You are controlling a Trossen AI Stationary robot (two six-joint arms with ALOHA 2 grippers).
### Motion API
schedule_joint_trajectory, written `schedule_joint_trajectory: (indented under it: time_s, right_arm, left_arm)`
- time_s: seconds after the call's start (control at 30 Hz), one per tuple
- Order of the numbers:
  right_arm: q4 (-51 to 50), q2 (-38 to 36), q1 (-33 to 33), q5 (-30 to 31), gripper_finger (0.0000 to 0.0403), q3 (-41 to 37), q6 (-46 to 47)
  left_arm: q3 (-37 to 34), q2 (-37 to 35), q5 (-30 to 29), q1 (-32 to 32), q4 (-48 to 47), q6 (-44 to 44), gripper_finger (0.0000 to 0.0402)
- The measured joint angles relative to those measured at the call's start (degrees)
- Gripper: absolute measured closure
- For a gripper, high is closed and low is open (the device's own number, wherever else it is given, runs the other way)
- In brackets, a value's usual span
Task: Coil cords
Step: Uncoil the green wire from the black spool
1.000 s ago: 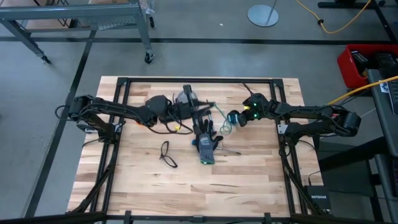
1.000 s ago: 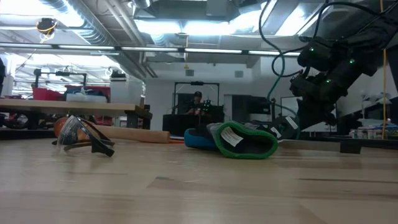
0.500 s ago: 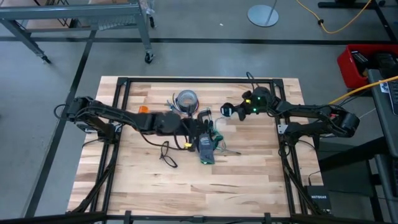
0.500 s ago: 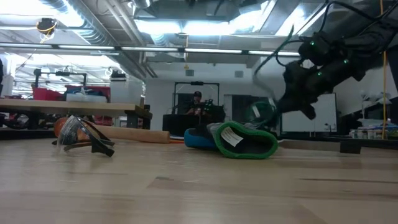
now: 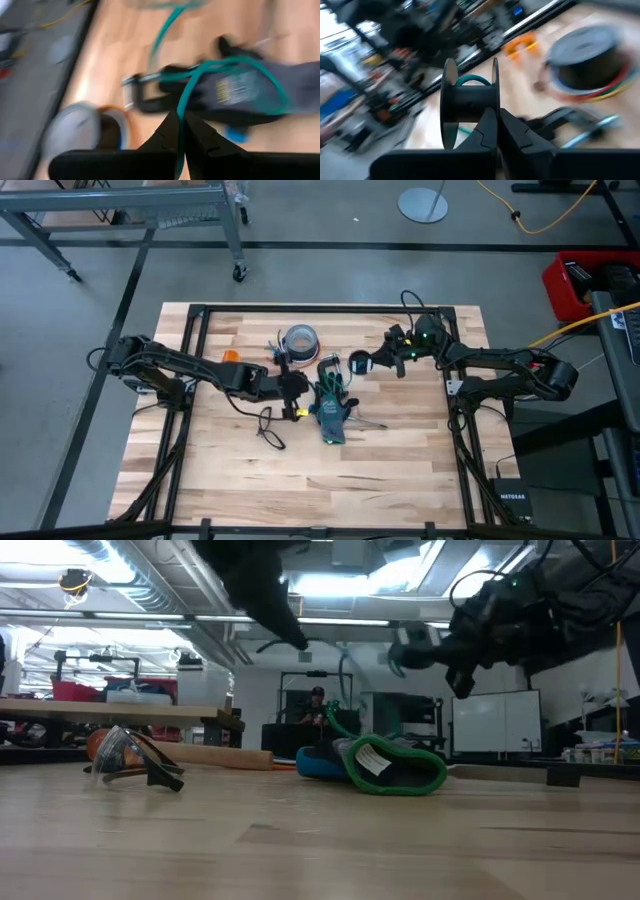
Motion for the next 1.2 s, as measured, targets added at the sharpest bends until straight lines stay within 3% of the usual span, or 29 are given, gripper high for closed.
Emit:
schedule_joint_trajectory:
  time_s: [0.23,0.53,0.67,0.77,1.03,1.2]
  right_arm:
    - [-10.2,0.0,0.0,-10.3,0.0401,0.0,-0.3]
    - [-29.1,0.0,0.0,-14.2,0.0401,0.0,-8.9]
    - [-34.8,0.0,0.0,-8.7,0.0401,0.0,-9.7]
    - [-37.5,0.0,0.0,-1.6,0.0401,0.0,-9.4]
    - [-41.9,0.0,0.0,13.9,0.0401,0.0,-8.7]
    - [-42.7,-0.2,0.0,19.3,0.0401,0.2,-7.3]
  left_arm:
    - [0.0,0.0,-10.2,0.2,-4.5,-3.8,0.0401]
    - [0.0,0.0,-16.9,0.5,-10.4,-2.3,0.0399]
    - [0.0,0.0,-24.5,2.7,-8.7,-0.4,0.04]
    - [0.0,0.0,-26.9,5.3,-3.7,1.9,0.0399]
    - [0.0,0.0,-26.6,11.8,22.0,18.7,0.04]
    - [0.0,0.0,-19.0,14.6,41.5,25.9,0.04]
